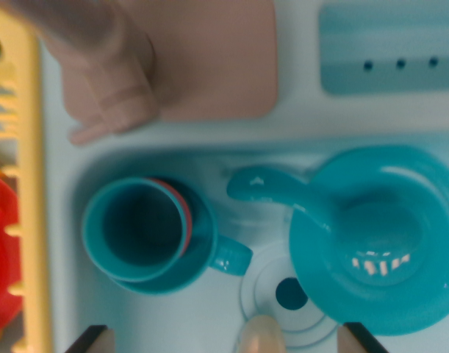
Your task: Pick detergent from the sink
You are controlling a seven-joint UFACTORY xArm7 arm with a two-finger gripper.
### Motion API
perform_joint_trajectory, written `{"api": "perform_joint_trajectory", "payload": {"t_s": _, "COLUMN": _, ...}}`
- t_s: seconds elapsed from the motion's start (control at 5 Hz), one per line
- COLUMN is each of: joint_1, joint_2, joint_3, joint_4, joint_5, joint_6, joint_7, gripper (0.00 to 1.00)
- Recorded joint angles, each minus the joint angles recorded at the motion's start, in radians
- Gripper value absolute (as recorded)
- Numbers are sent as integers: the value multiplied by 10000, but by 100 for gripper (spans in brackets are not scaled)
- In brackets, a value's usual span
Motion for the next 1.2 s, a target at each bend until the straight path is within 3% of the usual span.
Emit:
{"api": "perform_joint_trajectory", "payload": {"t_s": 0.2, "joint_1": 0, "joint_2": 0, "joint_3": 0, "joint_4": 0, "joint_5": 0, "joint_6": 0, "joint_7": 0, "gripper": 0}}
{"api": "perform_joint_trajectory", "payload": {"t_s": 0.4, "joint_1": -17, "joint_2": 2, "joint_3": -23, "joint_4": -395, "joint_5": 36, "joint_6": -370, "joint_7": -83, "gripper": 0}}
{"api": "perform_joint_trajectory", "payload": {"t_s": 0.6, "joint_1": -17, "joint_2": 2, "joint_3": -23, "joint_4": -395, "joint_5": 36, "joint_6": -370, "joint_7": -83, "gripper": 0}}
{"api": "perform_joint_trajectory", "payload": {"t_s": 0.8, "joint_1": -33, "joint_2": 4, "joint_3": -43, "joint_4": -742, "joint_5": 67, "joint_6": -694, "joint_7": -155, "gripper": 0}}
{"api": "perform_joint_trajectory", "payload": {"t_s": 1.0, "joint_1": -33, "joint_2": 4, "joint_3": -43, "joint_4": -742, "joint_5": 67, "joint_6": -694, "joint_7": -155, "gripper": 0}}
{"api": "perform_joint_trajectory", "payload": {"t_s": 1.2, "joint_1": -47, "joint_2": 6, "joint_3": -62, "joint_4": -1067, "joint_5": 97, "joint_6": -999, "joint_7": -223, "gripper": 0}}
